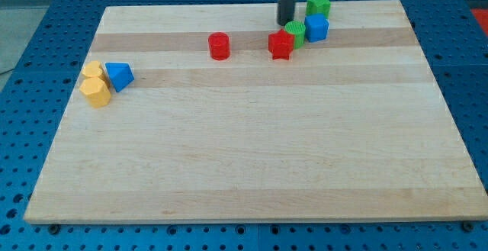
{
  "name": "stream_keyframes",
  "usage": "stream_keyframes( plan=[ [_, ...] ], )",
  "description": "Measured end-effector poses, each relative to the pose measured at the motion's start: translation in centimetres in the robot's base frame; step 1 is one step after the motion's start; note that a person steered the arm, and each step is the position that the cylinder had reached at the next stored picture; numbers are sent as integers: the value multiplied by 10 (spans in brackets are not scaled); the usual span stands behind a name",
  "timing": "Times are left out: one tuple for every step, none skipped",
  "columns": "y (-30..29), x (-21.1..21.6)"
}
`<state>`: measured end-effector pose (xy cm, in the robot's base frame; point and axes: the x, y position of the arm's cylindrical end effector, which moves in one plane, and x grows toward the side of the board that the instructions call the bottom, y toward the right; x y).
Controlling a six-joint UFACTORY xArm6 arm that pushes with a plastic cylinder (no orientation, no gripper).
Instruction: Slide the yellow heart to the top left
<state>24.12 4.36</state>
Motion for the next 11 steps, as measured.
stream_keyframes(
  plan=[
    [-60, -25],
    [-147, -22],
    [-248, 24],
    [-314, 70],
    [-319, 70],
    [-327, 73],
    [-348, 93],
    [-347, 134],
    [-327, 171],
    [-324, 175],
    [-324, 175]
  ],
)
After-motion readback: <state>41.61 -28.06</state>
